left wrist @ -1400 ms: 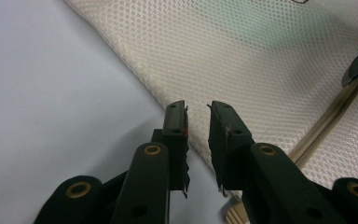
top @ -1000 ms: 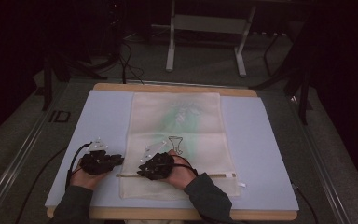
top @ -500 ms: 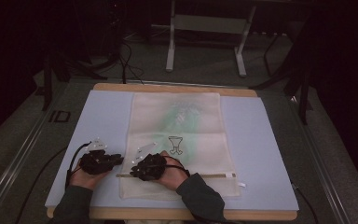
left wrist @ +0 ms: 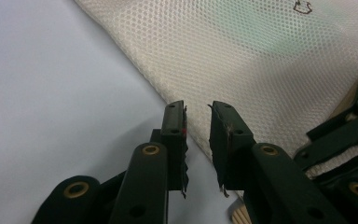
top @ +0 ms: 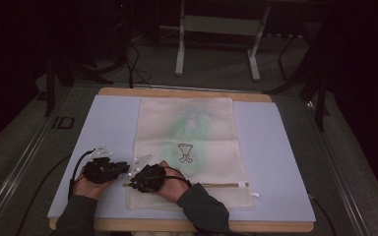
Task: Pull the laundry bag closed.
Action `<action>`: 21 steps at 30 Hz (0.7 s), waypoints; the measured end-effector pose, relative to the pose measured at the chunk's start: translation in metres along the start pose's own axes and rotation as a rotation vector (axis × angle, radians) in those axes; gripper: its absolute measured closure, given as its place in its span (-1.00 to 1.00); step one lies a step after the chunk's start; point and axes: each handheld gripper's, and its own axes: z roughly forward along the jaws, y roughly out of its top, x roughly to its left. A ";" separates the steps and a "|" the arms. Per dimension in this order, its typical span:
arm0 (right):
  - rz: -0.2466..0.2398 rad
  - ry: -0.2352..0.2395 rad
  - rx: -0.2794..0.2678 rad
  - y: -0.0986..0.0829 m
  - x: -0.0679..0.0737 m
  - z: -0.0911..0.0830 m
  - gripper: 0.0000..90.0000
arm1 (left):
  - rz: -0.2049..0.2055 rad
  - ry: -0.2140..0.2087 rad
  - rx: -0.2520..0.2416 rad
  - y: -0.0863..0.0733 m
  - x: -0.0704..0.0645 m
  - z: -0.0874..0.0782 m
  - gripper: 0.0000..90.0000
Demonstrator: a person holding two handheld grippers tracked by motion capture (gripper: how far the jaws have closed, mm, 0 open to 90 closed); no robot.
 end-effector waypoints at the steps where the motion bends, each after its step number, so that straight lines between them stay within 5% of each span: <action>1: -0.001 0.000 0.000 0.001 0.000 0.002 0.83 | 0.000 0.001 -0.001 0.000 0.000 0.000 0.68; 21: -0.023 -0.032 0.025 0.017 0.006 0.028 0.76 | -0.020 0.008 -0.015 -0.001 0.005 -0.003 0.68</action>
